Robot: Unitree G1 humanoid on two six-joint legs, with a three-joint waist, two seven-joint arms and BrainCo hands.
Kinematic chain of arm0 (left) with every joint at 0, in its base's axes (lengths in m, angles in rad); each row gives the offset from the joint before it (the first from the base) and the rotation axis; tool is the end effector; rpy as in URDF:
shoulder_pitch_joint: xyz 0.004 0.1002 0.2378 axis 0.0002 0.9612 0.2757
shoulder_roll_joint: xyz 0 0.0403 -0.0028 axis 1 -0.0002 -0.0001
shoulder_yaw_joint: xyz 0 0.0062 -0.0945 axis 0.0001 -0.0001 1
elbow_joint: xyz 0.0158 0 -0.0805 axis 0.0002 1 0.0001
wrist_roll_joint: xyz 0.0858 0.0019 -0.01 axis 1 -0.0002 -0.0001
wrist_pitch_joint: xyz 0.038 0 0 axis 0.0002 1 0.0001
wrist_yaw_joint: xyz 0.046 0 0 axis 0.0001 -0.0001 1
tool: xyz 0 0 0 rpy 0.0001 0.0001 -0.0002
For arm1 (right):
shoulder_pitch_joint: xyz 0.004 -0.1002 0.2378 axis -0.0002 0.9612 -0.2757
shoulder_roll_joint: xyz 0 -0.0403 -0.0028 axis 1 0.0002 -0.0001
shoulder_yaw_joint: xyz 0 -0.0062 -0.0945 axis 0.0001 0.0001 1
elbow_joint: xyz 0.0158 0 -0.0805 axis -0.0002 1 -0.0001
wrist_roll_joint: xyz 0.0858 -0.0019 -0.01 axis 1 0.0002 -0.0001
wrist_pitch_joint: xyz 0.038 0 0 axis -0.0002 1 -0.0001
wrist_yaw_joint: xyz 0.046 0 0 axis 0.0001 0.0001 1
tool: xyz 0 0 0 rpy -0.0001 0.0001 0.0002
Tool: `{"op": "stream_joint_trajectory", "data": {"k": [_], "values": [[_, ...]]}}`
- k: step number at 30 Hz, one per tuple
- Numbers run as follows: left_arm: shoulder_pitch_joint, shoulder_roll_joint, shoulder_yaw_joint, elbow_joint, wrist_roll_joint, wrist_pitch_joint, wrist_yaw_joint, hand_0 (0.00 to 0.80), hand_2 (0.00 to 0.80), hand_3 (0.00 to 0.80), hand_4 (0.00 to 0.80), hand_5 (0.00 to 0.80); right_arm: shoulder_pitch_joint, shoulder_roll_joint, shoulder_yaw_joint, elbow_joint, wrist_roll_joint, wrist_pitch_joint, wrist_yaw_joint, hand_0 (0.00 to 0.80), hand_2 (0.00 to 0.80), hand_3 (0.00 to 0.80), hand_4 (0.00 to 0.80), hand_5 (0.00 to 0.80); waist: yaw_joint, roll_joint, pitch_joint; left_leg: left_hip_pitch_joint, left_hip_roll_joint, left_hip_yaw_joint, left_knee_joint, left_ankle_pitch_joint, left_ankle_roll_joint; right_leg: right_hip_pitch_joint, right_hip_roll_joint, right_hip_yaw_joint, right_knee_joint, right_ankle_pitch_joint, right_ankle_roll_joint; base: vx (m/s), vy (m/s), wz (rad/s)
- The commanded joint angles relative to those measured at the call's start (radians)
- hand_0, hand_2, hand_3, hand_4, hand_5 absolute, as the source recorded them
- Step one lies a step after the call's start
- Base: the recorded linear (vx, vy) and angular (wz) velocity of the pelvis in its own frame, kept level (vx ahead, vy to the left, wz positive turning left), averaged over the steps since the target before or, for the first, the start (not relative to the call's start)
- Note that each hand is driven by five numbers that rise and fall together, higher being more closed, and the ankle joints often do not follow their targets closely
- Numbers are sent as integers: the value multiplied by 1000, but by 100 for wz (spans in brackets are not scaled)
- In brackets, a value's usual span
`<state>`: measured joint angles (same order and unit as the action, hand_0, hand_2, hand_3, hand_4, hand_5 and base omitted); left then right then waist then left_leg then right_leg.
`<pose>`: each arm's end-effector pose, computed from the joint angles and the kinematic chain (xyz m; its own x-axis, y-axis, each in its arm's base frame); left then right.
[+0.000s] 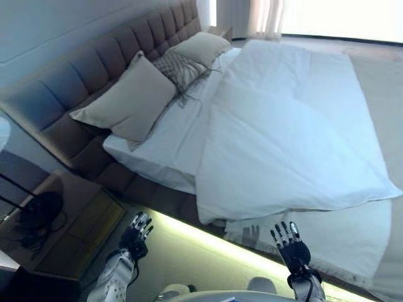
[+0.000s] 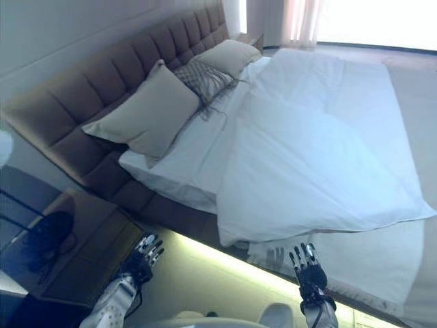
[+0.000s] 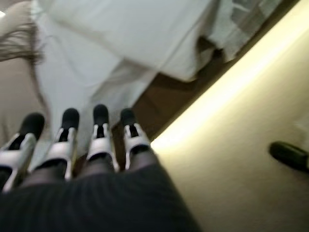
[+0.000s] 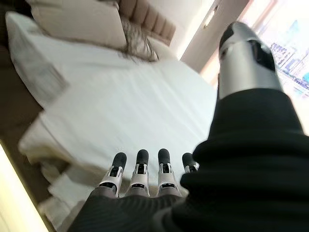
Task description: Make the bed neatly
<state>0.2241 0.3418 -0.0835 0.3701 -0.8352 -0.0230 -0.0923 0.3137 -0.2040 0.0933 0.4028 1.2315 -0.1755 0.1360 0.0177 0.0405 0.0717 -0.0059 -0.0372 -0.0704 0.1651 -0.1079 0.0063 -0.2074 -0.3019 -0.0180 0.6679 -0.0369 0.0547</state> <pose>0.1126 0.2263 -0.0279 0.8632 0.0332 -0.5038 -0.2712 0.8723 -0.4070 0.0838 -0.2015 -0.0457 0.8634 -0.1495 -0.4818 0.4834 0.5185 0.7053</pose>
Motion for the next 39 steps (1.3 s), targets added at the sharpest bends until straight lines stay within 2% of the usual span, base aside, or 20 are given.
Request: {"op": "stream_joint_trajectory", "data": {"k": [1, 2, 3, 4, 5, 8, 10, 13, 15, 16, 19, 20, 22, 24, 26, 27, 30, 34, 36, 39], "values": [[19, 62, 45, -95, 44, -19, 5, 0, 0, 0, 0, 0, -21, 9, -10, -74, 31, -55, 30, 0, 0, 0, 0, 0, 19, -62, -7, -13, -57, -1, 21, 19, 38, 36, 2, -24, -265, 222, 69, 297, -312, 0], [19, 64, 46, -89, 42, -26, 14, 0, 0, 0, 0, 0, -44, 6, -16, -56, 36, -49, 33, 0, 0, 0, 0, 0, 18, -82, -6, -5, -67, -9, 24, -3, 27, 40, -14, -14, -419, 244, 84, 300, -333, -10], [14, 64, 45, -79, 38, -31, 16, 0, 0, 0, 0, 0, -63, 2, -21, -44, 40, -45, 32, 0, 0, 0, 0, 0, 16, -87, 0, 9, -65, -17, 25, -25, 21, 57, -14, -7, -536, 254, 97, 296, -312, -22], [11, 64, 44, -73, 36, -33, 13, 0, 0, 0, 0, 0, -72, -1, -24, -38, 43, -43, 32, 0, 0, 0, 0, 0, 15, -86, 5, 18, -61, -20, 26, -38, 18, 71, -11, -7, -581, 262, 103, 325, -281, -23], [6, 65, 48, -69, 40, -30, 1, 0, 0, 0, 0, 0, -87, -8, -29, -30, 49, -35, 26, 0, 0, 0, 0, 0, 9, -96, 2, 26, -60, -25, 21, -56, 19, 64, -7, 16, -677, 300, 125, 299, -270, -13], [18, 66, 63, -84, 46, -3, -18, 0, 0, 0, 0, 0, -91, 3, -32, -17, 38, -17, 16, 0, 0, 0, 0, 0, 10, -104, -2, 47, -40, -22, 17, -83, 24, 55, 17, 5, -710, 329, 148, 302, -318, 8], [40, 60, 69, -96, 52, 5, -16, 0, 0, 0, 0, 0, -77, 7, -24, -21, 19, -5, 18, 0, 0, 0, 0, 0, 12, -107, -10, 63, -19, -12, 8, -90, 26, 60, 38, -9, -695, 302, 154, 278, -346, 14], [60, 43, 70, -94, 43, 19, -1, 0, 0, 0, 0, 0, -52, 2, -14, -28, 5, 14, 9, 0, 0, 0, 0, 0, -3, -106, -29, 68, 30, 5, 14, -94, 7, 66, 80, 26, -666, 236, 154, 270, -365, 4], [72, 19, 76, -80, 4, 36, -23, 0, 0, 0, 0, 0, -28, -8, -9, -63, 8, 33, -5, 0, 0, 0, 0, 0, -16, -104, -38, 95, 90, 16, 29, -78, -22, 67, 103, 20, -616, 189, 133, 287, -391, 9], [81, 11, 70, -86, 27, 34, -42, 0, 0, 0, 0, 0, -9, -21, -4, -73, 15, 31, 6, 0, 0, 0, 0, 0, -18, -104, -41, 92, 117, 14, 51, -47, -33, 76, 123, 14, -602, 165, 111, 244, -379, 14], [93, 14, 37, -104, 19, 25, -33, 0, 0, 0, 0, 0, -5, -44, -9, -51, 13, 38, 13, 0, 0, 0, 0, 0, -19, -103, -44, 82, 166, 8, 118, 20, -35, 94, 167, 4, -581, 122, 64, 196, -365, 8], [91, 13, 35, -99, 12, 19, -33, 0, 0, 0, 0, 0, -8, -56, -9, -41, 16, 39, 19, 0, 0, 0, 0, 0, -17, -103, -43, 60, 179, 10, 169, 62, -31, 105, 186, 0, -573, 101, 42, 148, -367, -3], [83, 11, 28, -92, 3, 10, -49, 0, 0, 0, 0, 0, -20, -69, -9, -25, 29, 30, 24, 0, 0, 0, 0, 0, -11, -110, -34, -25, 172, 8, 310, 124, -16, 126, 217, 0, -562, 75, 6, 120, -367, -2], [78, 12, 20, -85, 5, 13, -69, 0, 0, 0, 0, 0, -34, -73, -11, -2, 40, 16, 17, 0, 0, 0, 0, 0, -8, -107, -24, -98, 179, 31, 412, 174, -10, 145, 251, -3, -553, 53, -27, 107, -289, -13], [63, 20, 2, -82, 19, 22, -89, 0, 0, 0, 0, 0, -35, -71, -21, -1, 55, 5, 1, 0, 0, 0, 0, 0, -10, -101, -17, -120, 197, 58, 382, 197, -14, 164, 266, -17, -553, 45, -33, 129, -145, -3], [47, 24, -20, -74, 22, 18, -92, 0, 0, 0, 0, 0, -32, -67, -22, -3, 65, -6, -1, 0, 0, 0, 0, 0, -12, -91, -16, -103, 208, 63, 288, 220, -24, 175, 272, -28, -554, 33, -28, 148, 0, 32], [-7, 14, -62, -53, 12, 15, -59, 0, 0, 0, 0, 0, -15, -63, -18, -16, 65, -20, -25, 0, 0, 0, 0, 0, -14, -58, -17, -89, 215, 12, 36, 298, -72, 196, 277, -32, -554, 2, -14, 195, 113, 35], [-19, -6, -65, -51, 6, 17, -36, 0, 0, 0, 0, 0, 14, -72, -23, -31, 78, -22, -14, 0, 0, 0, 0, 0, 5, -26, -9, -131, 218, -55, -174, 395, -120, 247, 264, -24, -561, -34, -2, 271, 148, 23], [-4, -10, -53, -52, 13, 21, -47, 0, 0, 0, 0, 0, 28, -66, -24, -24, 76, -35, 0, 0, 0, 0, 0, 0, 20, -16, -11, -152, 208, -76, -227, 403, -126, 272, 251, -29, -563, -50, 1, 326, 135, 46], [11, -11, -42, -33, 33, 21, -71, 0, 0, 0, 0, 0, 32, -51, -25, -1, 83, -59, 18, 0, 0, 0, 0, 0, 35, -6, -17, -165, 183, -111, -237, 366, -125, 304, 224, -22, -550, -80, 16, 359, 148, 4]]}}
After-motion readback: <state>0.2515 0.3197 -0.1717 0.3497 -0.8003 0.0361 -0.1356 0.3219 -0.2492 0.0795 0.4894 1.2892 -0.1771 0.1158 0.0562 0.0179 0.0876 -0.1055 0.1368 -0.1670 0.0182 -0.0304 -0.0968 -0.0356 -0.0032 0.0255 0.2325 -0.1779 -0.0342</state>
